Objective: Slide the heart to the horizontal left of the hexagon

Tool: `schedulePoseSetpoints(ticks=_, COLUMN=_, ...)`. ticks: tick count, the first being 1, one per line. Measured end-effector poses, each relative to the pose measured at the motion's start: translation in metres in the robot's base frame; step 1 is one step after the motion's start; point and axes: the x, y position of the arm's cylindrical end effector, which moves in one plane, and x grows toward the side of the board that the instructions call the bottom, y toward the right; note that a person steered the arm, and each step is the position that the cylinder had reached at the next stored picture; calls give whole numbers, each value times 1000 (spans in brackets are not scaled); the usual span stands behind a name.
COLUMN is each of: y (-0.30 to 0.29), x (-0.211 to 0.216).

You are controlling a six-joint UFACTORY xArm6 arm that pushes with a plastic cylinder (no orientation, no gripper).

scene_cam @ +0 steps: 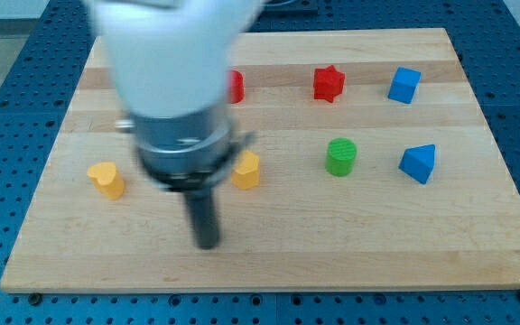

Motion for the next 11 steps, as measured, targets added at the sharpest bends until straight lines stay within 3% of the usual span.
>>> schedulePoseSetpoints(ticks=1, y=-91, x=-2)
schedulePoseSetpoints(ticks=2, y=-141, x=-40)
schedulePoseSetpoints(ticks=3, y=-119, x=-107)
schedulePoseSetpoints(ticks=4, y=-53, x=-139)
schedulePoseSetpoints(ticks=6, y=-129, x=-95)
schedulePoseSetpoints(ticks=7, y=-129, x=-52)
schedulePoseSetpoints(ticks=8, y=-84, x=-53)
schedulePoseSetpoints(ticks=9, y=-35, x=-100)
schedulePoseSetpoints(ticks=10, y=-28, x=-94)
schedulePoseSetpoints(ticks=11, y=-54, x=-56)
